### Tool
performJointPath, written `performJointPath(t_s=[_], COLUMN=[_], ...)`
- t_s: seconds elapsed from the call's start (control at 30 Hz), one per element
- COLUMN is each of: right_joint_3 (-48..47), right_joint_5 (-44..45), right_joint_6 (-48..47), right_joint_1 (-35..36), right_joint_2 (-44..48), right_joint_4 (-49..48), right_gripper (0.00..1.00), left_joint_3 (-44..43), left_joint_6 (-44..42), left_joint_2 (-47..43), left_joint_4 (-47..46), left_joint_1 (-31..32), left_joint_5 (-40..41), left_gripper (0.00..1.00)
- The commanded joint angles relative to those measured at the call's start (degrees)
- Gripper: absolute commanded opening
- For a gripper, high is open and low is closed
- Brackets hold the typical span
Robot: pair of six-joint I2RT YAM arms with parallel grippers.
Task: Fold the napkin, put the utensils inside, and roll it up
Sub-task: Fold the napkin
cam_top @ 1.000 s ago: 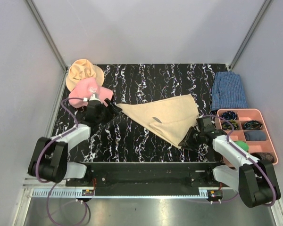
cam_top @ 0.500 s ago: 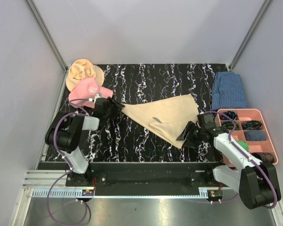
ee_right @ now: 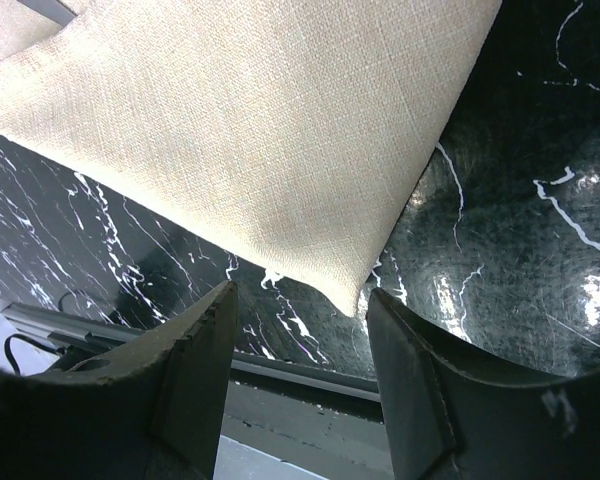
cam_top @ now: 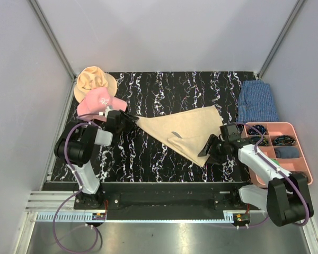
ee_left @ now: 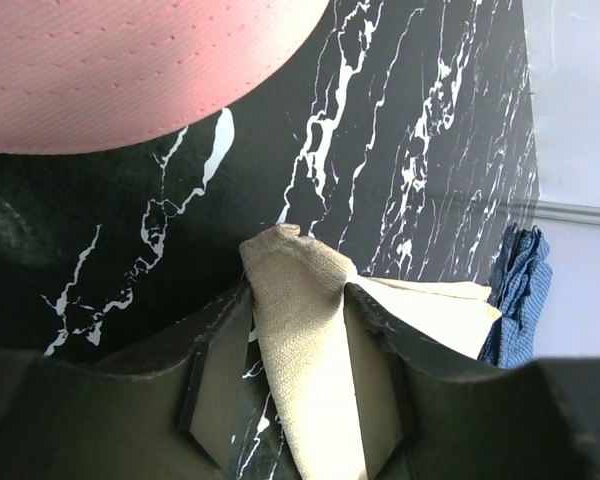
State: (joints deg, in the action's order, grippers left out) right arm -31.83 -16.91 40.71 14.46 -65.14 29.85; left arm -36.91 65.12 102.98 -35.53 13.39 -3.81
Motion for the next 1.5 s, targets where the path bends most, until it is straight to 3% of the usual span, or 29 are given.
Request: performJointPath(t_s=[0.0,0.17,0.3,0.43,0.63,0.77,1.07,1.47], right_joint_3=[-2.62,-2.97,-4.11,-7.27,-14.39,-17.03,-18.79,-15.98], right_joint_5=[0.91,0.91,1.35,3.71,7.33,7.94,9.52,8.21], right_joint_6=[-1.59,-3.00,-3.88,-6.25,-10.65,-11.61,-12.32,-10.65], right_joint_1=[-0.04,-0.04,-0.04,-0.04,-0.13,-0.13,-0.13,-0.13], right_joint_2=[-0.95,-1.65,-2.88,-3.94,-4.99,-5.61,-1.92,2.39], right_joint_4=[0.04,-0.05,-0.05,-0.23,-0.23,-0.14,-0.14,-0.14], right_gripper=[0.63,0.63,0.64,0.66,0.70,0.71,0.73,0.75], left_joint_3=[0.00,-2.11,-3.96,-4.58,-5.81,-6.95,-6.95,-12.57], left_joint_6=[-1.49,-6.40,-12.55,-21.06,-33.55,-35.94,-38.84,-42.27], left_joint_2=[0.91,1.61,0.47,-5.40,-12.70,-12.37,-8.24,-2.61], left_joint_4=[0.02,-0.07,-0.86,-0.77,1.78,1.95,-0.94,-0.07], left_joint_1=[-0.38,-0.29,0.67,4.71,17.71,25.96,37.75,48.04], left_joint_5=[2.23,-0.83,-4.09,-4.27,-1.64,-2.59,-5.85,-4.36], left_gripper=[0.39,0.21,0.00,0.00,0.00,0.00,0.00,0.00])
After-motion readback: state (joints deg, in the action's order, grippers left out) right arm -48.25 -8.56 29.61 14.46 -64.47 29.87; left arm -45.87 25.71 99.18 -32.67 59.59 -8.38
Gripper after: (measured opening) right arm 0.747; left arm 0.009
